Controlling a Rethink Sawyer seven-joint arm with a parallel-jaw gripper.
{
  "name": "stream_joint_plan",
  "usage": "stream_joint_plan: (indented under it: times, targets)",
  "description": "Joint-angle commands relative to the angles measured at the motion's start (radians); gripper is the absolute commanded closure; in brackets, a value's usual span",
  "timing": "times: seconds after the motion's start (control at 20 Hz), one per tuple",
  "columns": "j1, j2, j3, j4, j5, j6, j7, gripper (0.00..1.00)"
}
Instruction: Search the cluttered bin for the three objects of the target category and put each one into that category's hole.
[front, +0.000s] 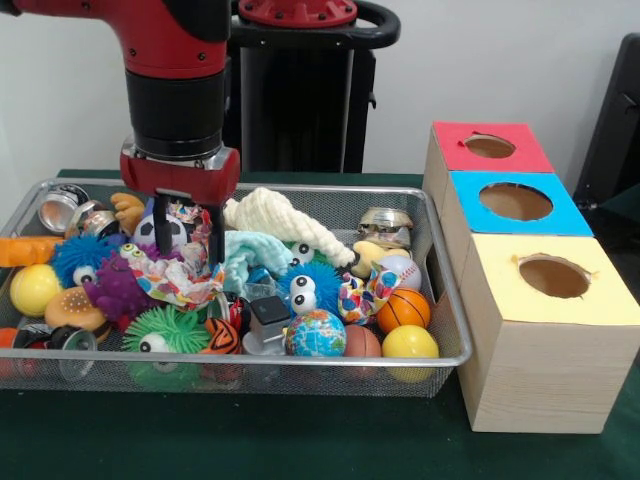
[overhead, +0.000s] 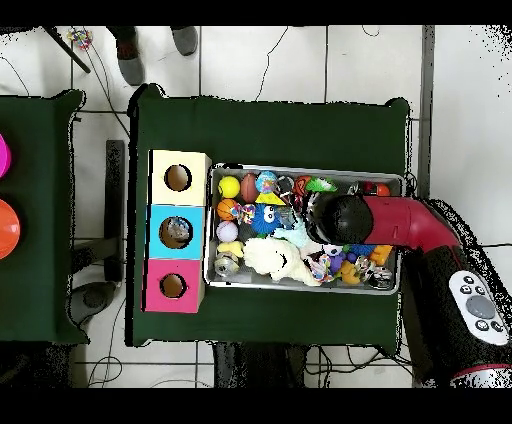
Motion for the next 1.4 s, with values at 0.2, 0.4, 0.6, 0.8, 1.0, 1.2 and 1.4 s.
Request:
stream_joint_plan:
  times: [0.2, 0.4, 0.6, 0.8, 1.0, 1.2, 1.4]
  targets:
    - [-0.053, 0.048, 0.115, -0.070, -0.085, -0.009, -0.255, 0.00]
    - [-0.069, 0.067, 0.133, -0.089, -0.107, -0.006, -0.265, 0.00]
    - [-0.077, 0.063, 0.145, -0.088, -0.114, 0.009, -0.267, 0.00]
    - [-0.076, 0.060, 0.145, -0.091, -0.129, 0.020, -0.258, 0.00]
    - [-0.074, 0.052, 0.133, -0.098, -0.148, 0.038, -0.254, 0.00]
    - [-0.077, 0.054, 0.131, -0.104, -0.157, 0.060, -0.264, 0.00]
    - [-0.084, 0.057, 0.138, -0.082, -0.144, 0.090, -0.266, 0.00]
